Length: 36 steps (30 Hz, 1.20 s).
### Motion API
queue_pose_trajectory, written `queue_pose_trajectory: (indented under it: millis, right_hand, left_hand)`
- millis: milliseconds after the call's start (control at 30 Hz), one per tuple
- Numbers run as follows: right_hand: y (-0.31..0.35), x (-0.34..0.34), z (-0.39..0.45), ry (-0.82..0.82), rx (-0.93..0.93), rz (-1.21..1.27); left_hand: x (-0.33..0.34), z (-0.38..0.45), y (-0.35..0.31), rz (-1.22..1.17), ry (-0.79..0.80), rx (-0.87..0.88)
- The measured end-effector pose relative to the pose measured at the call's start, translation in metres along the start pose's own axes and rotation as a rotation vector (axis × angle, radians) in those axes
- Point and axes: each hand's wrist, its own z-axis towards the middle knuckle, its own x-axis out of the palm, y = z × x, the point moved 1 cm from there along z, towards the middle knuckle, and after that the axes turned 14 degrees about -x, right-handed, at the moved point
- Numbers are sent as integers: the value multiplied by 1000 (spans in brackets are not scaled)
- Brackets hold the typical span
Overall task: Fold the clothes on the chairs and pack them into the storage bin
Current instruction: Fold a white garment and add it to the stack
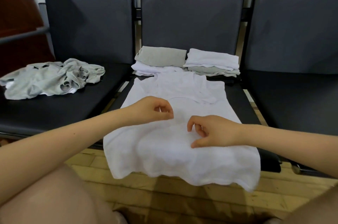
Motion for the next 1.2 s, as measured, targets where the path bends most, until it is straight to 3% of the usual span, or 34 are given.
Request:
queue_pose_trajectory:
  millis: [133,267,467,600,700,800,967,1067,1200]
  right_hand:
    - [-8,11,-1,-87,-17,141]
    - [-16,13,9,-150,-1,135]
    - [-42,4,31,-272,72,-89]
    - [-42,-5,37,-355,121,-79]
    - [-29,-8,36,-372,35,-106]
    - [-9,-12,31,-316,-119,-155]
    - [9,12,22,-74,-115,-242]
    - [5,24,20,-146,-144,-263]
    - [-7,14,11,-205,-134,-12]
  left_hand:
    - [14,-2,22,197,156,95]
    - [22,8,28,169,184,132]
    - [11,43,40,298,35,105]
    - [-2,56,52,333,-113,37]
    - [-6,60,59,365,-183,-10]
    - [-10,59,65,361,-213,-62]
    - [-10,37,54,236,-378,-53]
    - [-3,15,36,151,-335,-15]
    - [20,-15,14,196,-233,67]
